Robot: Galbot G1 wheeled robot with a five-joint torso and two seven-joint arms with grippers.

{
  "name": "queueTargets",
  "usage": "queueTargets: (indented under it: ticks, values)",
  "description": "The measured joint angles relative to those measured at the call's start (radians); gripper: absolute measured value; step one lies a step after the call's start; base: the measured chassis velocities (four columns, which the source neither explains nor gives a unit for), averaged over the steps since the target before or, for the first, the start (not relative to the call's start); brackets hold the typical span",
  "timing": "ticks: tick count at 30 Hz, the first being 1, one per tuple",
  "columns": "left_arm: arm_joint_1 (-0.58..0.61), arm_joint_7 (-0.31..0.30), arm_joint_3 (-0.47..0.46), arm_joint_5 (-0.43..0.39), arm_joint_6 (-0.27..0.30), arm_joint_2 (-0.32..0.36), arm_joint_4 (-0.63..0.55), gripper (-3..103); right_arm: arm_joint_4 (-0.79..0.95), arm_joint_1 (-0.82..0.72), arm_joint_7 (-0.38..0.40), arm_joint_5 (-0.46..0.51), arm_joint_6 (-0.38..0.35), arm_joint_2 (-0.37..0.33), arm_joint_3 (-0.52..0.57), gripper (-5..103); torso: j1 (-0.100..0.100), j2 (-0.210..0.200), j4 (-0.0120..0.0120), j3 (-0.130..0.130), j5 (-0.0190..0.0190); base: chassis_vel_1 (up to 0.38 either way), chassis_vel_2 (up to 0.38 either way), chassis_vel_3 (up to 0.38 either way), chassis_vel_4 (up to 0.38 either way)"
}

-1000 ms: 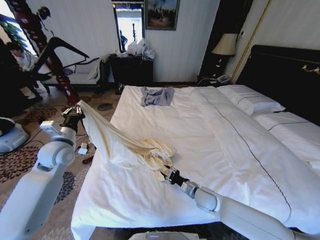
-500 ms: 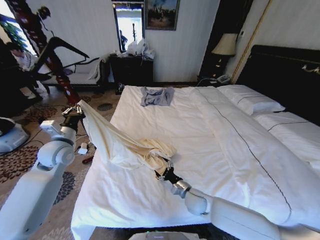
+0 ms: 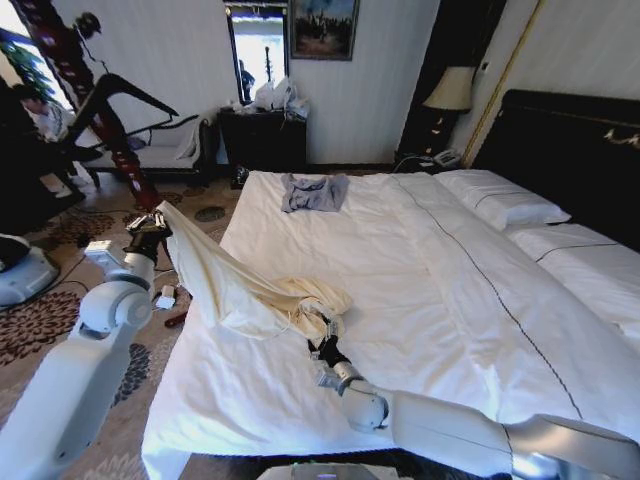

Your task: Pick up the clothes from the bed and hang them on the clothes hanger.

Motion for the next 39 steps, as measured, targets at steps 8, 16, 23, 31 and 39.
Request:
queueTargets:
  ticks: [8,16,23,31,39]
  values:
    - [0.002,0.001,-0.002,0.001,-0.001,0.0,-0.001,2,-0.035,0.014,0.087,0.075,-0.101,0.051,-0.018,100,0.0,0.0,0.0001,0.0,0.0,0.0,0.0,0.0,0.0]
    - [0.006,0.001,-0.01,0.001,-0.001,0.002,-0.006,2,-0.086,0.017,0.195,0.148,-0.141,0.094,-0.007,100,0.0,0.0,0.0001,0.0,0.0,0.0,0.0,0.0,0.0]
    - [0.02,0.001,-0.023,0.001,-0.002,0.004,-0.013,2,-0.102,0.018,0.246,0.191,-0.144,0.122,0.012,100,0.0,0.0,0.0,0.0,0.0,0.0,0.0,0.0,0.0]
    - [0.032,0.001,-0.035,0.001,-0.002,0.01,-0.02,2,-0.113,0.018,0.264,0.203,-0.078,0.166,0.038,101,0.0,0.0,0.0001,0.0,0.0,0.0,0.0,0.0,0.0]
    - [0.038,0.001,-0.036,0.007,-0.002,0.013,-0.021,2,-0.098,0.014,0.246,0.2,-0.024,0.167,0.041,64,0.0,0.0,0.0001,0.0,0.0,0.0,0.0,0.0,0.0]
